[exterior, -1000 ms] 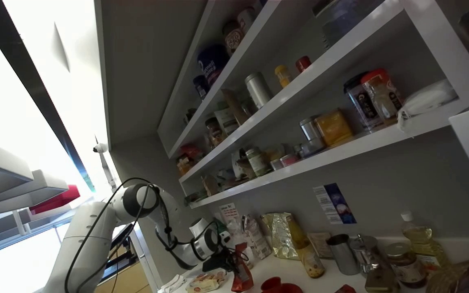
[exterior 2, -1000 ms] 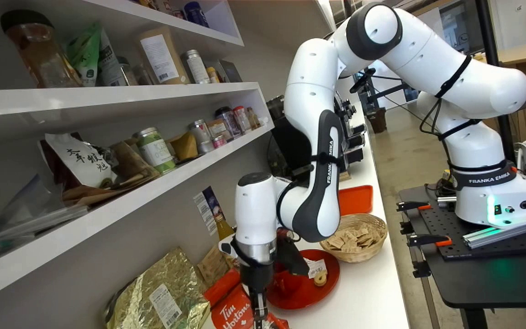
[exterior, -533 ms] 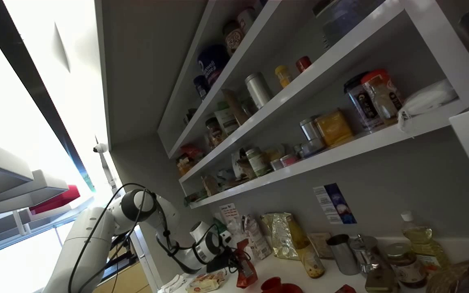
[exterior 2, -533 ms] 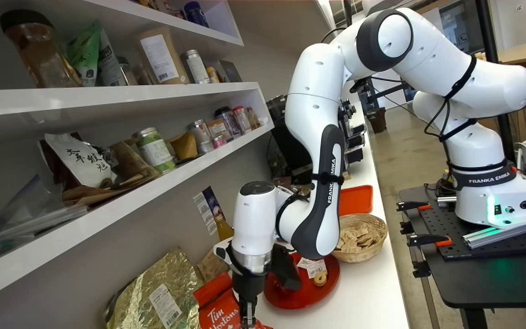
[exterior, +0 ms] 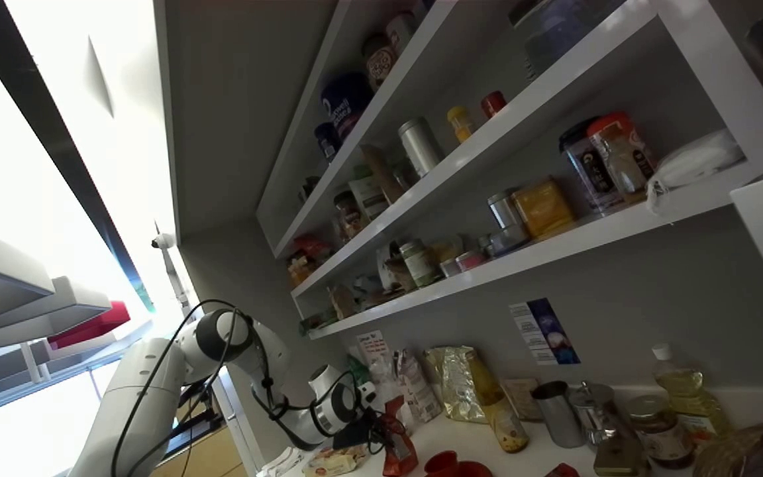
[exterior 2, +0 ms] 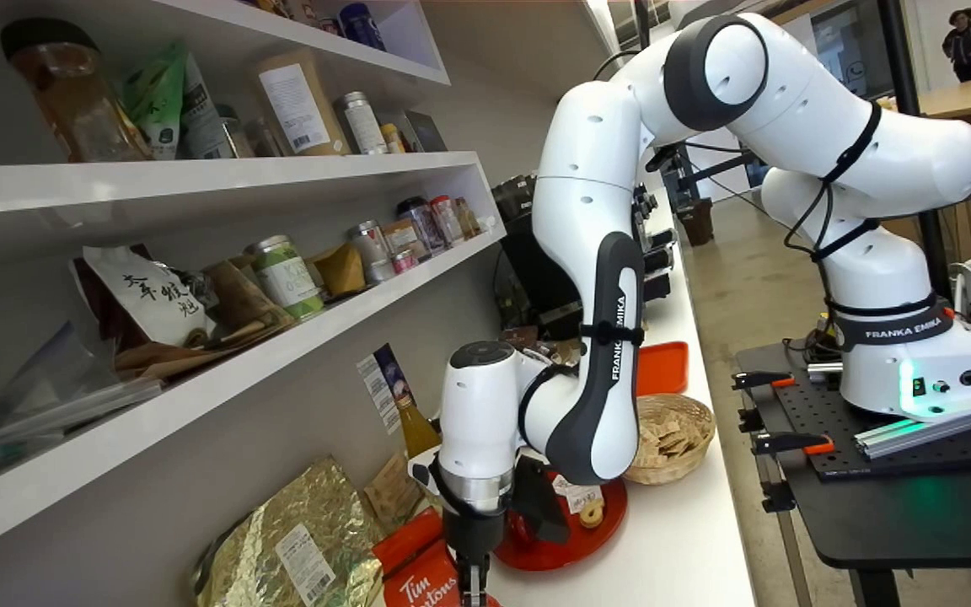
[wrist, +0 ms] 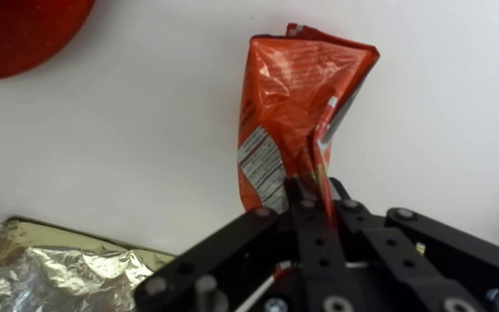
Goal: Remove the orange packet from the shelf
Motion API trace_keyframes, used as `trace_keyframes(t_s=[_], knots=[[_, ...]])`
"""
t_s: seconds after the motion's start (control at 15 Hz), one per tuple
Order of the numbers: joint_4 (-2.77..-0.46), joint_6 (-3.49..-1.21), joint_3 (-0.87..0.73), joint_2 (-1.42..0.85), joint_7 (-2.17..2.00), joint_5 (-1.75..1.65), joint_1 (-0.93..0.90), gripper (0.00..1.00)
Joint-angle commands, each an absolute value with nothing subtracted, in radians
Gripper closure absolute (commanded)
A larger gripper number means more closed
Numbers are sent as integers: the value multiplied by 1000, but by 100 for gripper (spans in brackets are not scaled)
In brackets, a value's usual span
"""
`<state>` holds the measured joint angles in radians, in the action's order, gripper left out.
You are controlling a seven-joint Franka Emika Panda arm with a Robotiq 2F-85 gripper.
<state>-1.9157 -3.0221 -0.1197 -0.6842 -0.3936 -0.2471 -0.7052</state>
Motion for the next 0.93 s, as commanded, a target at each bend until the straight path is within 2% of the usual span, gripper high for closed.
trace_keyframes(t_s=[0.0, 0.2, 0.4, 0.6, 0.67, 0.87], knots=[[-1927, -2994, -97, -685, -341, -192, -694, 71], [-1961, -2916, -48, -635, -295, -175, -660, 49], [-2010, -2729, 144, -526, -143, -117, -508, 27], [-2052, -2476, 264, -403, -38, -31, -390, 7], [-2061, -2388, 279, -362, -20, -7, -368, 1], [-2074, -2156, 286, -227, 6, 32, -319, 0]])
